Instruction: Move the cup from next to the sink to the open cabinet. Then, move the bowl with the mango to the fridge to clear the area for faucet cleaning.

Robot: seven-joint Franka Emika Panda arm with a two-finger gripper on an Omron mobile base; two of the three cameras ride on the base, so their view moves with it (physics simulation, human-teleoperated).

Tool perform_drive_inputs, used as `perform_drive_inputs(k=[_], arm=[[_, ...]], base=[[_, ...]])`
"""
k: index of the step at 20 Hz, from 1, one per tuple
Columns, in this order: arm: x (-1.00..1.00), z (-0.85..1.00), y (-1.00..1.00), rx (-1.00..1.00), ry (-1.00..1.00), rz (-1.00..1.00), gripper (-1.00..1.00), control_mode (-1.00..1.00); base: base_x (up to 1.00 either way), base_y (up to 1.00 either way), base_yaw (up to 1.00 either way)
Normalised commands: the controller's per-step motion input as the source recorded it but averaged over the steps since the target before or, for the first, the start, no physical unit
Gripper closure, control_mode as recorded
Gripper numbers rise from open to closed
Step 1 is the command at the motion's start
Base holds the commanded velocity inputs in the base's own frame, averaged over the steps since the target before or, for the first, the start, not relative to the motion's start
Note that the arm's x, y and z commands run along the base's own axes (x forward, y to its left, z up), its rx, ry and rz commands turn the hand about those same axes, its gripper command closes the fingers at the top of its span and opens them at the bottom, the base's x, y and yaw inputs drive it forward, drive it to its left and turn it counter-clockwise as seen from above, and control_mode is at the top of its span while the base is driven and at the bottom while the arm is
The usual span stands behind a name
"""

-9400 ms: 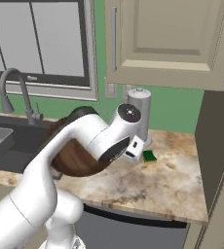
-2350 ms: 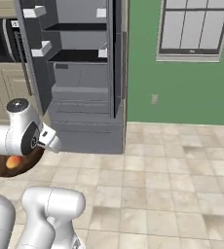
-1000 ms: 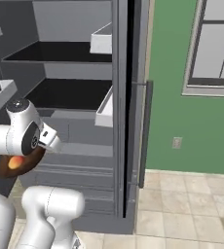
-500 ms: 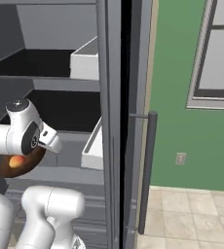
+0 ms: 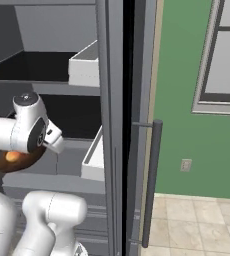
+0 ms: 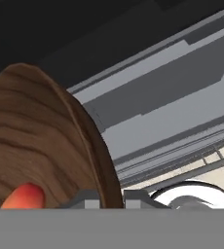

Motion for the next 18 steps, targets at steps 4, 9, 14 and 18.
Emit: perform_drive_inputs(k=[4, 9, 14, 18], arm=[[-0.67, 1.0, -0.18, 0.2, -0.04, -0.15, 1.0, -1.0], [-0.57, 1.0, -0.05, 0.19, -0.09, -0.24, 1.0, -1.0], [-0.12, 0.92, 0.0, 0.12, -0.18, -0.45, 1.0, -1.0], [-0.04, 0.75, 0.0, 0.2, -0.14, -0.57, 1.0, -1.0]], base=[[0.0, 0.0, 0.0], [0.0, 0.0, 0.0], [0.0, 0.0, 0.0], [0.0, 0.0, 0.0]])
